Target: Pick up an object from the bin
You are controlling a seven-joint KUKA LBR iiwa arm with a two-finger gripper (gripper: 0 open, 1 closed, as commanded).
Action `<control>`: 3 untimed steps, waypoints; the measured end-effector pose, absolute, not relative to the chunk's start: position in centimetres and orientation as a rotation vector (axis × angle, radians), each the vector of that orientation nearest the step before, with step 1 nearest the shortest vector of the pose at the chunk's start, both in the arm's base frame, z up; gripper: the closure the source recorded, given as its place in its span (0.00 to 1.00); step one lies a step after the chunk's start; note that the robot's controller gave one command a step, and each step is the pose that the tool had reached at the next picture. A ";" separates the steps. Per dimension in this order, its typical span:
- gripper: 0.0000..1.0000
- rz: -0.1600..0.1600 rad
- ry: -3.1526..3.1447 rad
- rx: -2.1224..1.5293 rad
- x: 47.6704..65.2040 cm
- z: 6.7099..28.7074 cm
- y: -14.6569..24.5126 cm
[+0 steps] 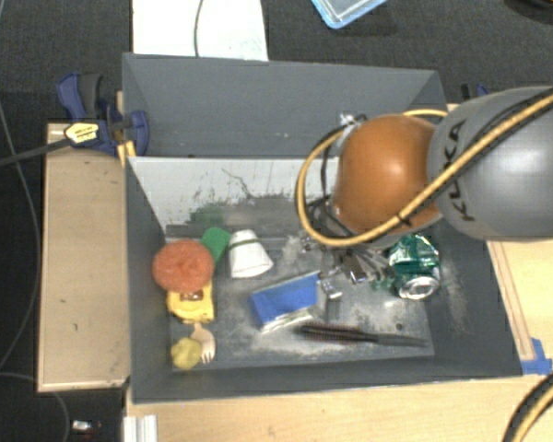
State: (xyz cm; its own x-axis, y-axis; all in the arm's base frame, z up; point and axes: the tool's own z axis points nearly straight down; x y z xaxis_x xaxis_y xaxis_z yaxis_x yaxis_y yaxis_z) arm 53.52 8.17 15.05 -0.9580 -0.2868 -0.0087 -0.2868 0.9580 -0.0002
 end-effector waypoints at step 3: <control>1.00 0.006 3.136 0.089 53.6 7.4 7.8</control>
Offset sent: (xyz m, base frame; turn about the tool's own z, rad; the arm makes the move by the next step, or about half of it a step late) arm -0.0005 -0.0046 -0.0787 0.3450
